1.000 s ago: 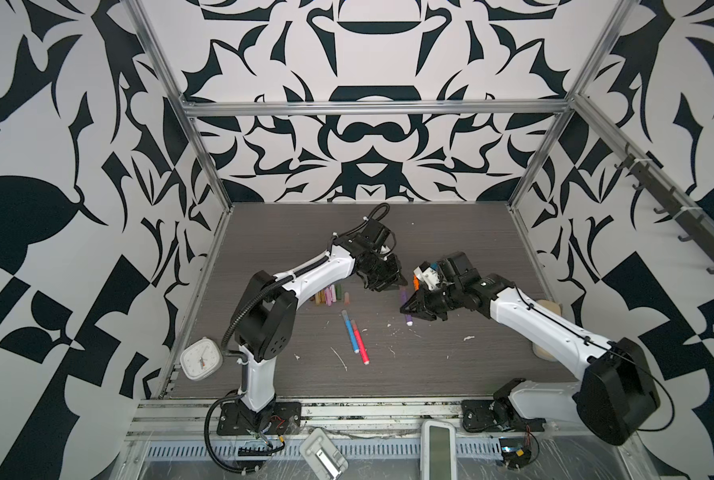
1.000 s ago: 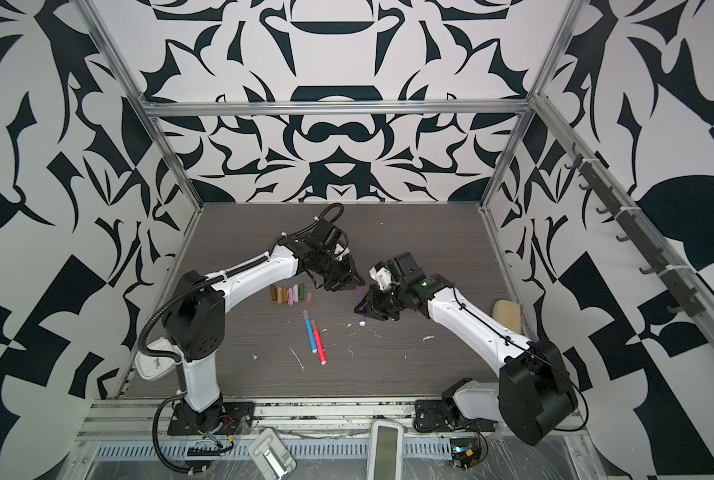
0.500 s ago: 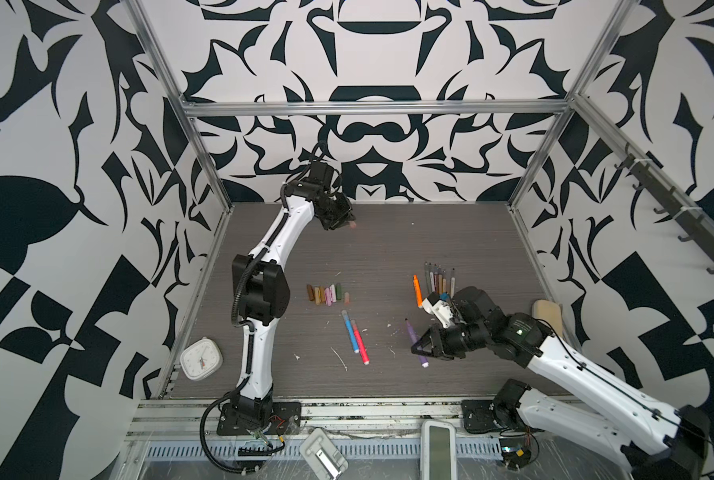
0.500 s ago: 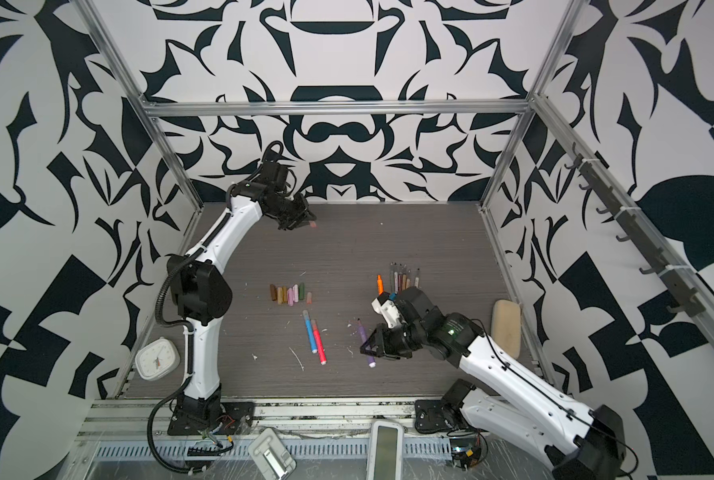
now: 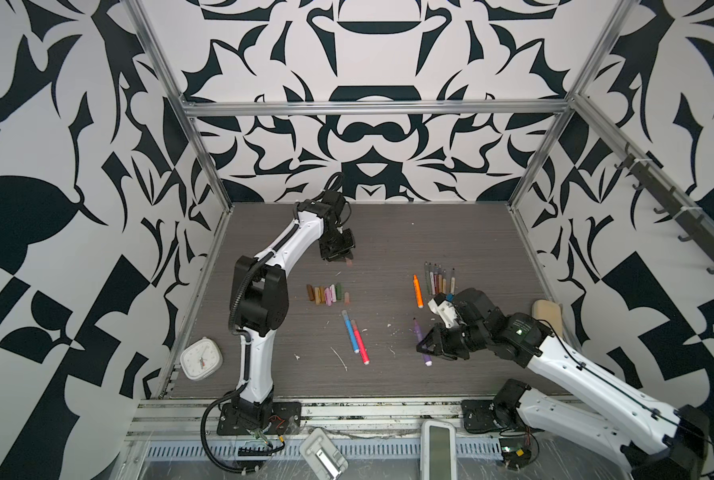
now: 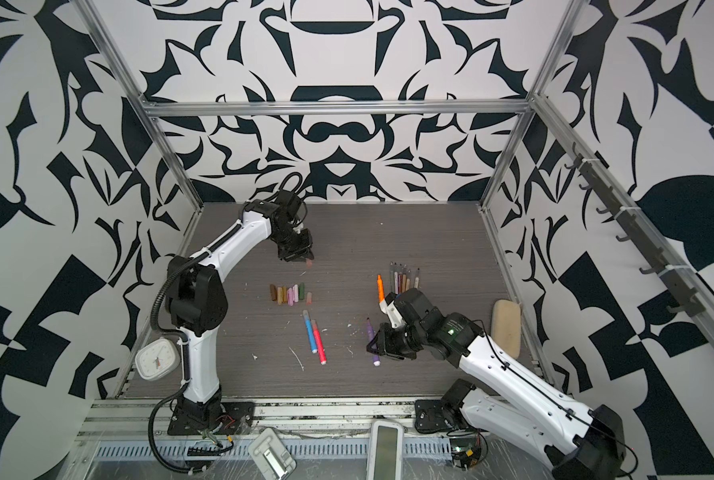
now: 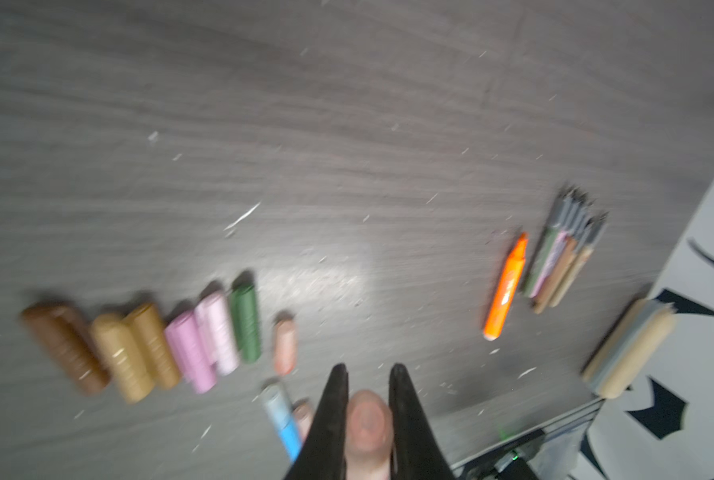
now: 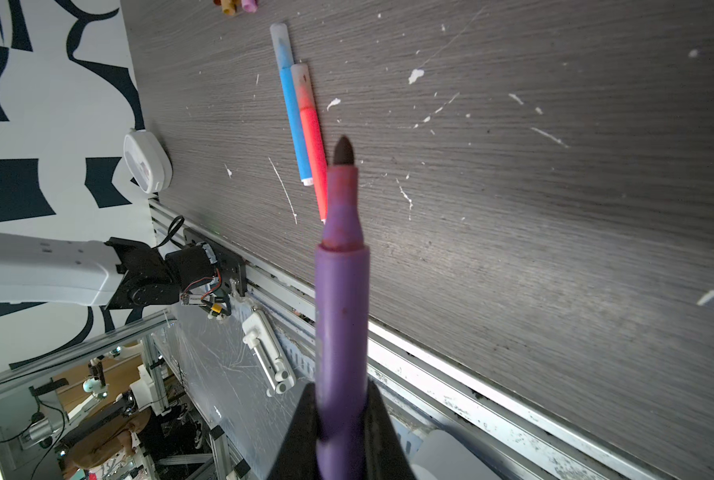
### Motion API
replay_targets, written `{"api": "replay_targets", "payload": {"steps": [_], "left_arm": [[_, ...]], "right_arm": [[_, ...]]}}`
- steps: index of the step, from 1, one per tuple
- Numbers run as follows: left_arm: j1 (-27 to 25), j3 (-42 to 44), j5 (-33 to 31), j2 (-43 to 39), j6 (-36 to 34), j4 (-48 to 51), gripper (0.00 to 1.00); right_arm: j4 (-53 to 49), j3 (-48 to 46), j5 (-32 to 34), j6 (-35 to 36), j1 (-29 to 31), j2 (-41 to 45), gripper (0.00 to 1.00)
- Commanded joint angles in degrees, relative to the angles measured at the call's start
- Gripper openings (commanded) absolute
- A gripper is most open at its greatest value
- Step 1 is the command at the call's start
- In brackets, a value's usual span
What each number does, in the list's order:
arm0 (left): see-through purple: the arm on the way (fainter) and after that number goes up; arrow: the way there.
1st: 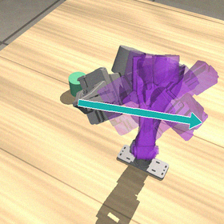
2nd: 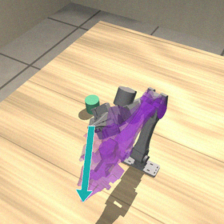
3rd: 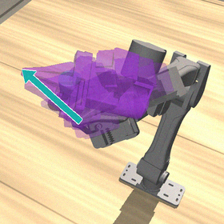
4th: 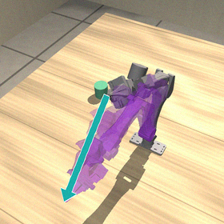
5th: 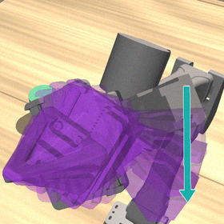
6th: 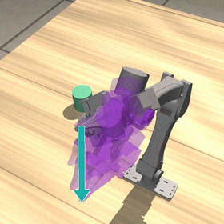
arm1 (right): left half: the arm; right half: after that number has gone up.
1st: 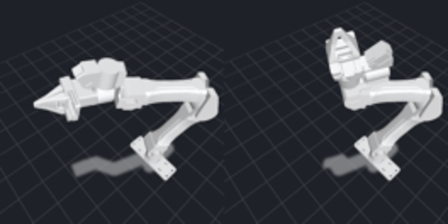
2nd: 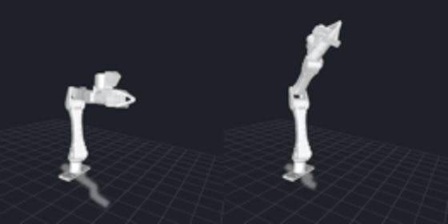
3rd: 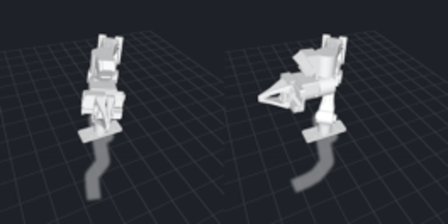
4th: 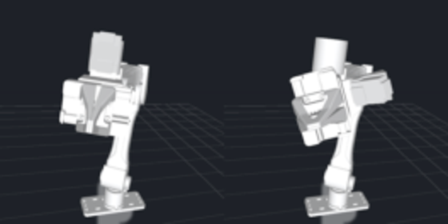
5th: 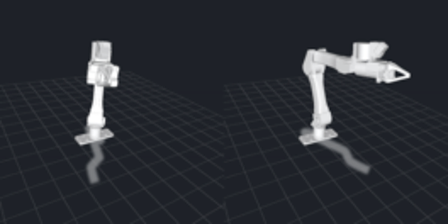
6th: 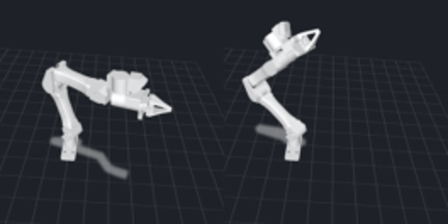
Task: Open the pen caps
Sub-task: 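Carry the pale cap to the cap row and release it with the left gripper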
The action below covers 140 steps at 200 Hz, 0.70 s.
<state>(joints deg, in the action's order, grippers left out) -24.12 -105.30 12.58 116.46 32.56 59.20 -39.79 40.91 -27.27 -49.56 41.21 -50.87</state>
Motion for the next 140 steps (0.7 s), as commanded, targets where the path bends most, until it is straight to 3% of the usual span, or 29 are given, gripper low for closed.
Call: {"api": "replay_targets", "payload": {"steps": [1,27,80,140], "left_arm": [[-1.2,2.4,-3.1,-2.7,-4.3,3.9,0.00],[-4.6,1.0,-5.5,-0.7,-6.8,6.5,0.00],[-12.5,-11.7,-12.9,10.3,-12.0,17.9,0.00],[-14.8,-14.1,-13.6,16.5,-9.8,21.4,0.00]], "right_arm": [[1.7,-0.2,0.8,-0.6,-0.2,-1.2,0.00],[3.3,0.1,0.1,-0.8,-0.3,-3.4,0.00],[3.7,0.9,0.3,-0.6,-0.3,-5.0,0.00],[2.7,-0.7,1.2,-1.6,-0.3,-2.1,0.00]]}}
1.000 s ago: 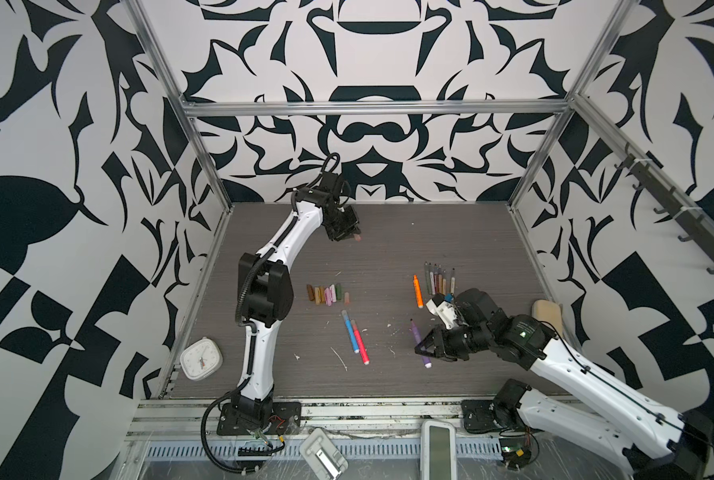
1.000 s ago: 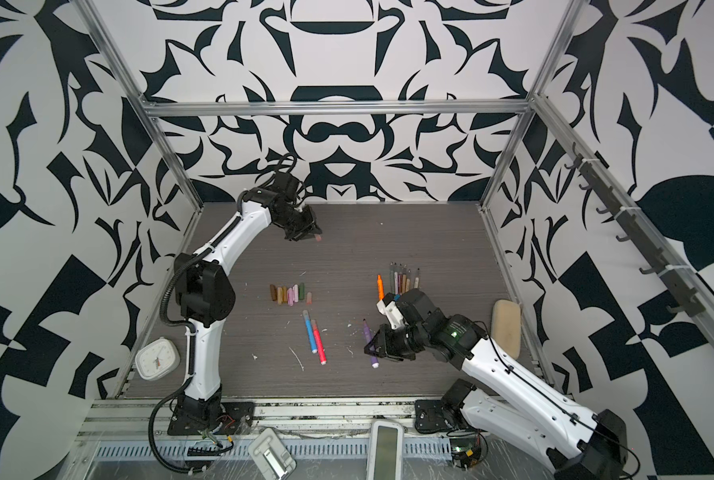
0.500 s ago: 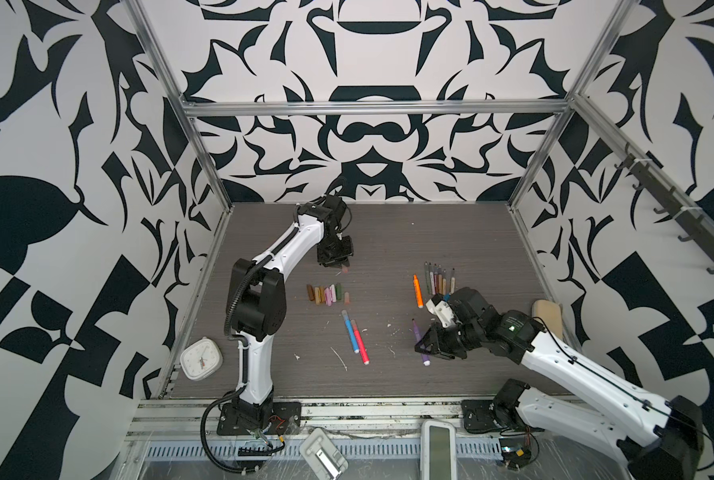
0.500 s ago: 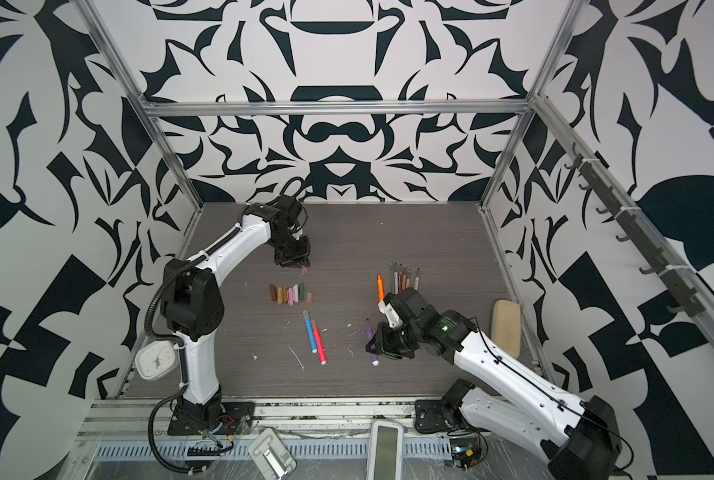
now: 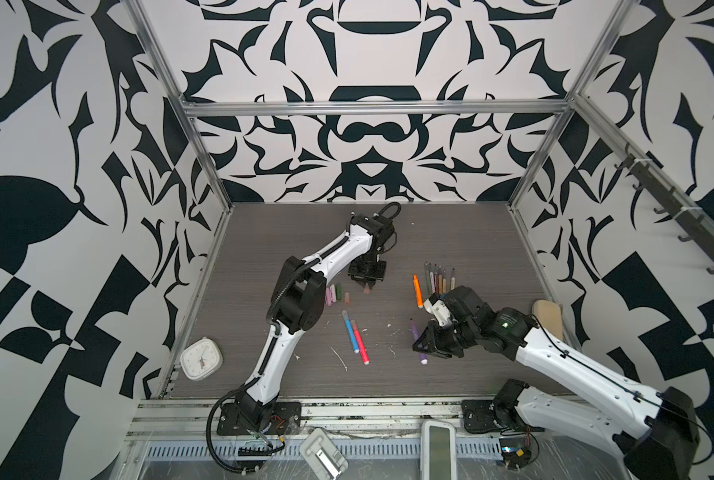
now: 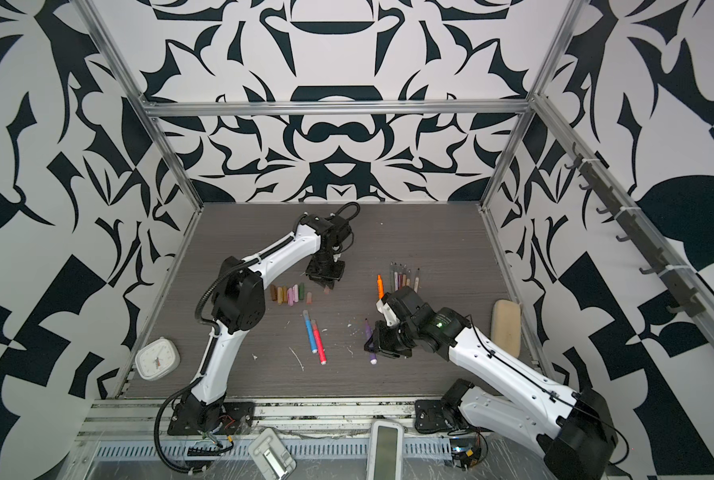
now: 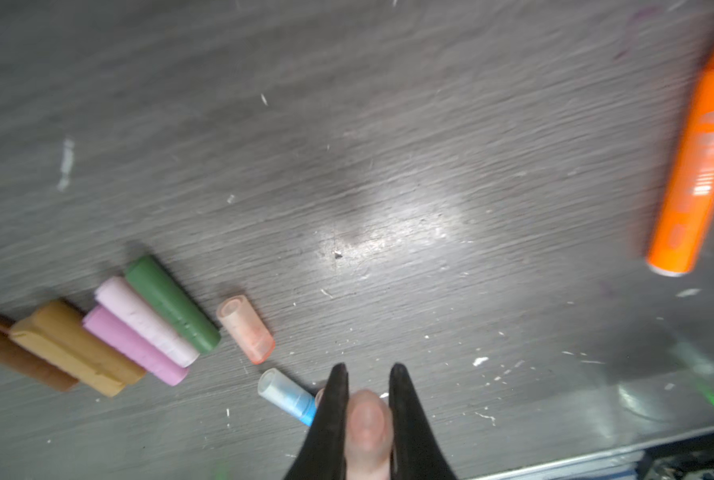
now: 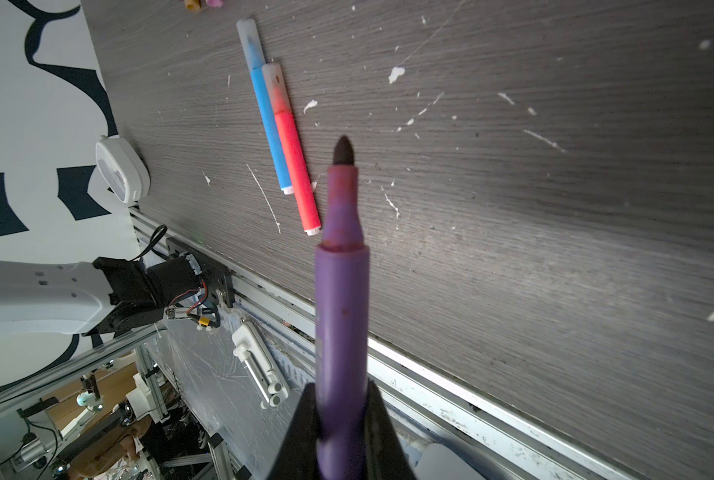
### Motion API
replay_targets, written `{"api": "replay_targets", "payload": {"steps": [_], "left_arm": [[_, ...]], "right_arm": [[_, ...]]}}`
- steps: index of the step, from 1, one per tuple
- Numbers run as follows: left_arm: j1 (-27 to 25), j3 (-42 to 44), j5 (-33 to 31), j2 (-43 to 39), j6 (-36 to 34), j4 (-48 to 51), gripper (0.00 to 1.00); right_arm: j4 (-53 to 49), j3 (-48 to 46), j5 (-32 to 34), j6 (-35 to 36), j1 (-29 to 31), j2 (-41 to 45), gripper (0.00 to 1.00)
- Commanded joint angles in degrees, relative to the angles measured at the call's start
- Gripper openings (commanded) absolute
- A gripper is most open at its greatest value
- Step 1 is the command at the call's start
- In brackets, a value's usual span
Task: Open the pen caps
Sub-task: 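Carry the pale cap to the cap row and release it with the left gripper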
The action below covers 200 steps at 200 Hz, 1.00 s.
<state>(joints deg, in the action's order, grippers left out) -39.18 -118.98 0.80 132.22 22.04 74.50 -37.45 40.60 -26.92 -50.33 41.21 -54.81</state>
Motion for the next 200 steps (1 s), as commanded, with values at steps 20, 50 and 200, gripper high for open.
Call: {"api": "replay_targets", "payload": {"steps": [20,50,200], "left_arm": [[0.0,1.0,-2.7,0.6,1.8,5.8,0.01],[-0.1,3.5,-3.3,0.3,3.5,4.9,0.03],[-0.1,4.5,-10.7,3.0,7.0,5.2,0.24]], "right_arm": [[-0.3,-0.4,1.0,-0.6,-0.3,2.3,0.00],[-1.3,-0.1,1.0,0.2,-0.4,2.1,0.00],[-2.3,1.0,0.8,0.2,-0.4,1.7,0.00]]}}
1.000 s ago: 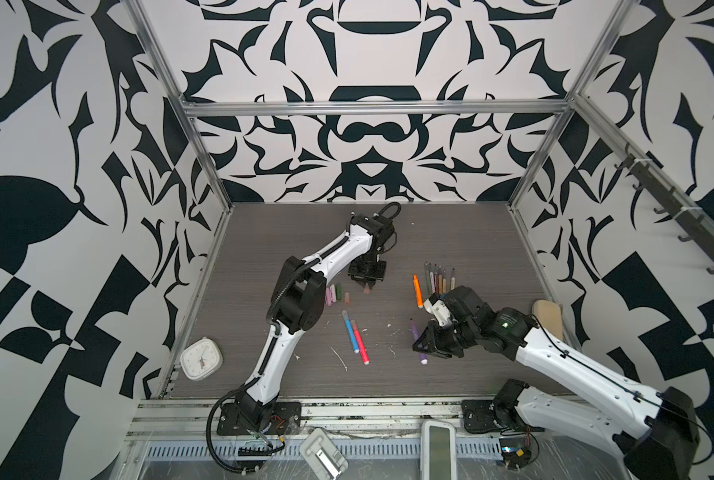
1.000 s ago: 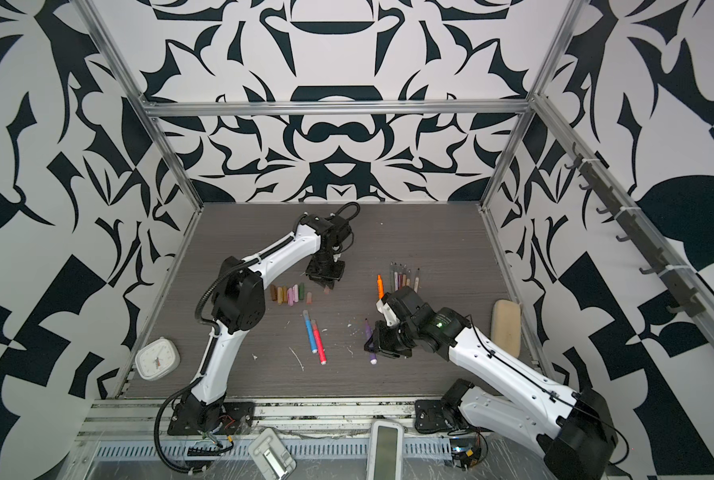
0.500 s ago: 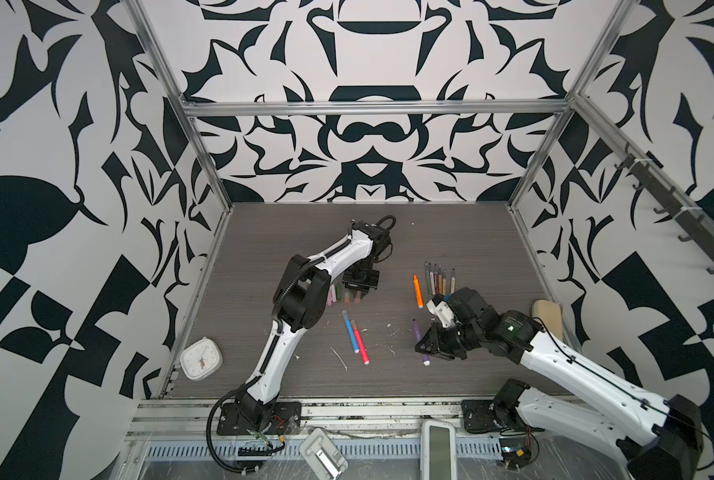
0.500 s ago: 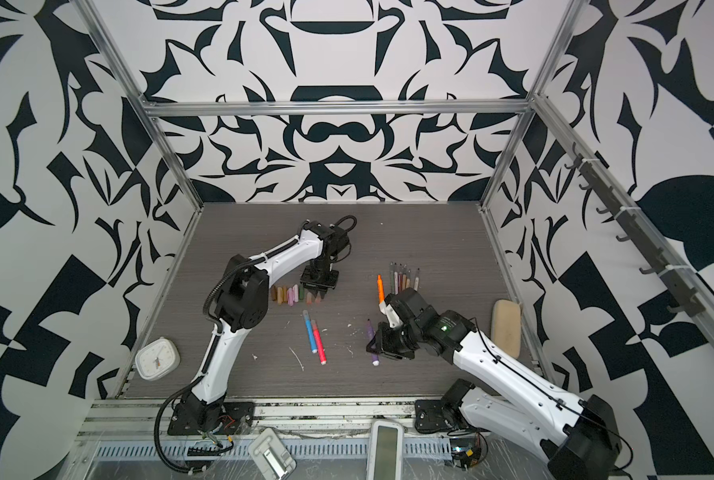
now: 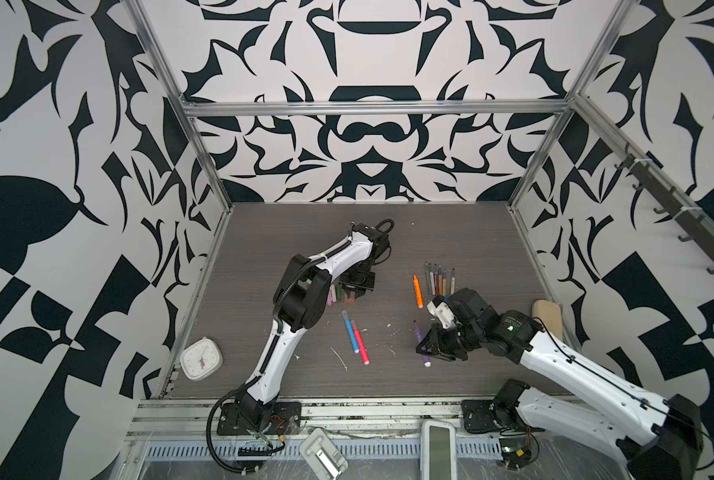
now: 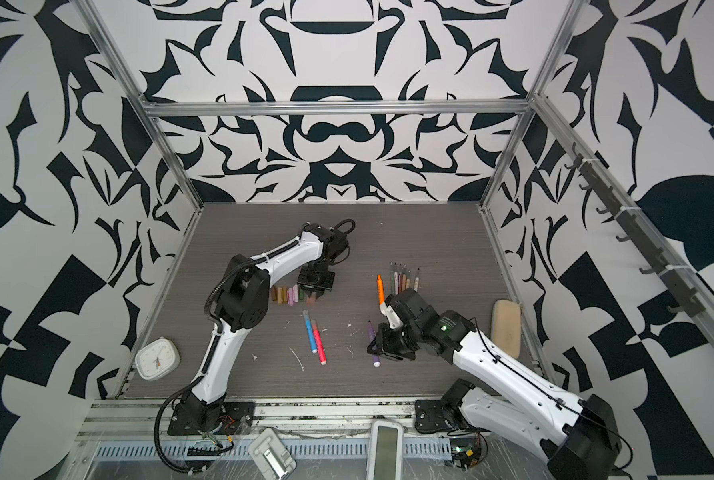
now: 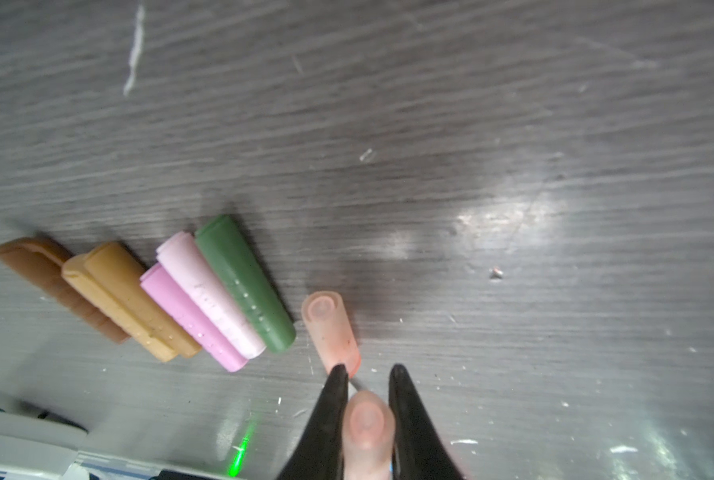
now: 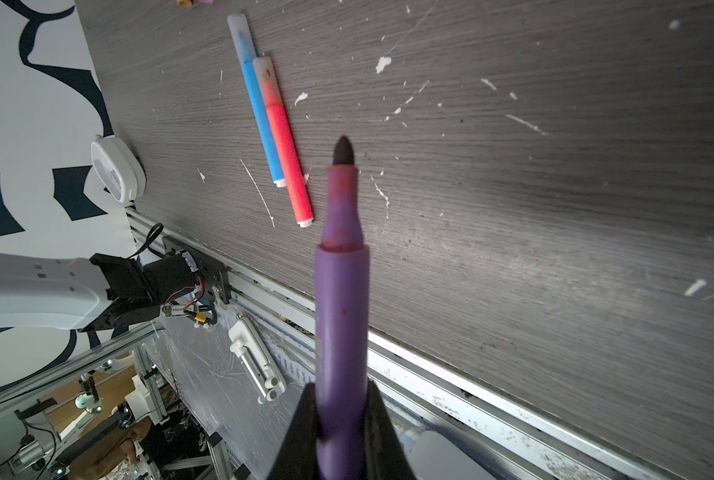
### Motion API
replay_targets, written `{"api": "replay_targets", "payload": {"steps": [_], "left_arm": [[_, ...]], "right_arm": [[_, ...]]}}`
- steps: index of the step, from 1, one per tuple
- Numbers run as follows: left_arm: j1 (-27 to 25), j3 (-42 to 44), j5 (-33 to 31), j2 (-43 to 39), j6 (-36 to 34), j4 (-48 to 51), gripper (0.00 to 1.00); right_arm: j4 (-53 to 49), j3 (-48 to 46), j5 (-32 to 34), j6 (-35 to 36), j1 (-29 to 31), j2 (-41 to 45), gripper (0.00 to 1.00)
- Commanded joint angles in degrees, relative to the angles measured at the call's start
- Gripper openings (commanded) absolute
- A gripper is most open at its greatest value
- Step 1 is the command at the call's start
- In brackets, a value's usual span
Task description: Open the pen caps
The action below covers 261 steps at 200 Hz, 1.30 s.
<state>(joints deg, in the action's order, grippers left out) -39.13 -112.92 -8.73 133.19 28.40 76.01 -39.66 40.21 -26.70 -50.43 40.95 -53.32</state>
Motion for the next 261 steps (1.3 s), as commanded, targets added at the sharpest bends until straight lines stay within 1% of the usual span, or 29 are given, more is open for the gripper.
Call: {"api": "replay_targets", "payload": {"steps": [1,50,135,169,194,214,234,261], "left_arm": [[-0.1,-1.6,-1.2,2.0,0.6,3.7,0.24],[-0.2,-2.7,-1.2,2.5,0.3,4.2,0.28],[-0.2,-3.6,-1.7,2.2,0.2,4.7,0.27],[-0.2,-5.4,-2.3,0.2,0.8,5.2,0.26],[-0.2,-9.0,-1.9,-3.5,1.7,5.6,0.26],[-0.2,-8.2,0.1,-9.6,2.3,1.8,0.26],[0.3,-2.6,2.5,-17.5,4.0,-5.0,0.27],[2.9,10.2,7.3,-29.3,8.2,-17.0,0.27]], "right_arm": [[0.0,1.4,0.7,0.3,-0.2,0.2,0.00],[0.5,1.1,0.6,-0.5,-0.1,0.0,0.00],[0.5,0.6,1.1,-1.1,-0.2,0.6,0.00],[0.1,1.6,2.2,0.1,-0.2,0.0,0.00],[-4.3,6.7,4.7,5.5,-0.2,-5.9,0.00],[-7.2,12.5,8.2,10.6,-0.2,-12.0,0.00],[-9.9,18.4,13.1,14.7,-0.6,-19.8,0.00],[-13.1,26.6,18.3,19.6,-2.7,-30.7,0.00]]}}
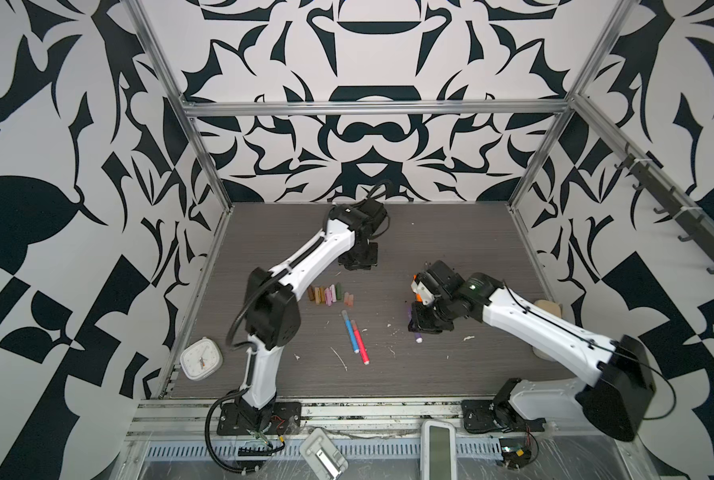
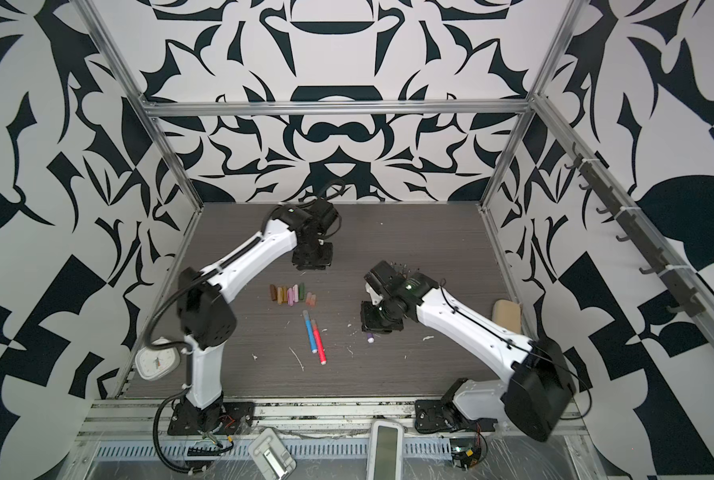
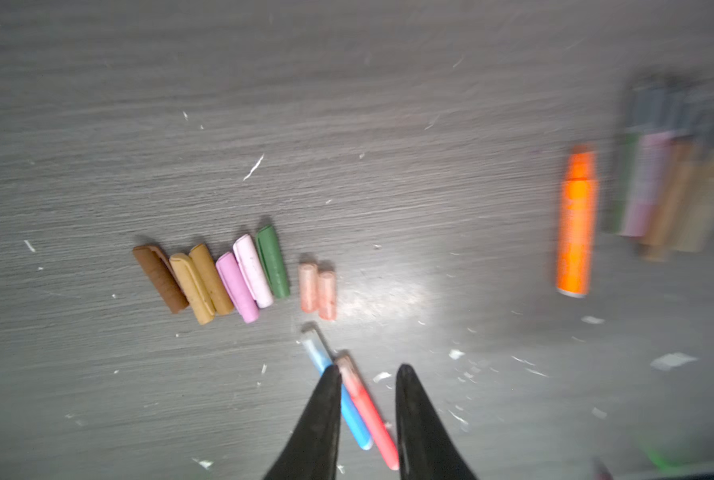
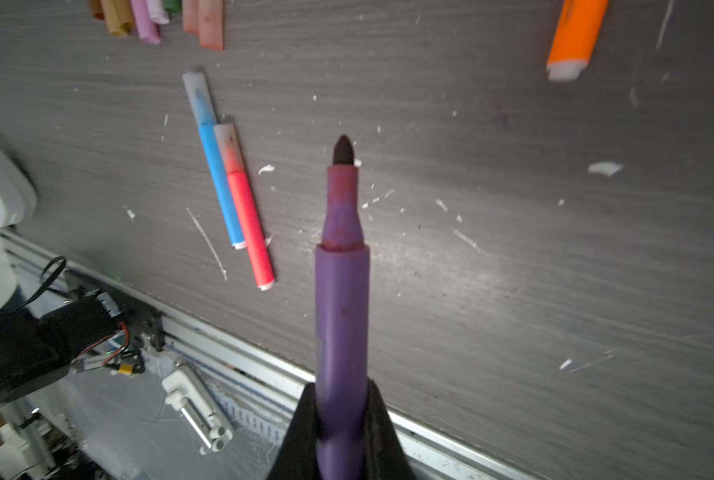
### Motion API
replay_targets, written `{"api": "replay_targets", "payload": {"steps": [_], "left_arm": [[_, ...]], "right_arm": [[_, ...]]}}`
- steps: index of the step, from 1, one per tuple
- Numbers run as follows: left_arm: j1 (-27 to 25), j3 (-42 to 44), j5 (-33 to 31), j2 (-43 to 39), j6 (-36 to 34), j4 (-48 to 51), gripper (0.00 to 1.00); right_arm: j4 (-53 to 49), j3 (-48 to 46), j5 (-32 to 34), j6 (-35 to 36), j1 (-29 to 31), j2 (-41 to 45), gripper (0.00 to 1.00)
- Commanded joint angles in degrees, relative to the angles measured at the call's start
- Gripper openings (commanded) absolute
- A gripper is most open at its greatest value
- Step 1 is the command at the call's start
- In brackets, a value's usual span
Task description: Open the pen caps
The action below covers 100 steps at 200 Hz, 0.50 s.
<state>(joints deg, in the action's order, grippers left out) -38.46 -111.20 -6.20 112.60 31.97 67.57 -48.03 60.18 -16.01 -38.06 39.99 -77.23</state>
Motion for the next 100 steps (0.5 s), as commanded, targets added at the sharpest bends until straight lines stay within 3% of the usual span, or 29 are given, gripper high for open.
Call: {"api": "replay_targets", "payload": {"steps": [1,18,27,41,46,49,51,70,100], "left_arm": [[2.3,9.1,4.9,-9.2,4.8,-9.0,0.27],[3.6,17.2,7.3,-18.0,6.2,-17.2,0.29],[3.6,21.1,6.7,-23.7,6.1,-23.3,0.38],[3.5,27.1,6.5,-32.4,6.0,-32.0,0.65],[3.6,28.5,6.0,-36.1,5.9,-34.6,0.80],[3.7,30.0,5.6,-37.1,5.9,-35.9,0.96],[3.7,30.4,5.3,-38.7,5.9,-37.0,1.00],[5.1,35.7,3.5,-46.9,5.4,-43.5,0.99],[8.7,39.0,5.7,-50.5,6.3,-45.0,0.99]], "right_arm": [[-4.8,7.0,7.8,7.4,-1.8,-7.2,0.00],[-7.4,12.4,10.7,9.4,-3.7,-13.9,0.00],[-8.7,15.2,12.8,10.7,-4.3,-17.4,0.00],[-11.0,19.0,16.5,11.6,-4.9,-22.3,0.00],[-11.6,20.0,17.5,11.9,-5.1,-23.8,0.00],[-11.9,20.6,17.9,12.0,-5.3,-24.7,0.00],[-12.1,20.9,18.2,12.0,-5.4,-25.3,0.00],[-12.9,23.8,18.6,12.1,-5.9,-29.5,0.00],[-14.8,28.2,20.2,11.2,-5.9,-34.5,0.00]]}}
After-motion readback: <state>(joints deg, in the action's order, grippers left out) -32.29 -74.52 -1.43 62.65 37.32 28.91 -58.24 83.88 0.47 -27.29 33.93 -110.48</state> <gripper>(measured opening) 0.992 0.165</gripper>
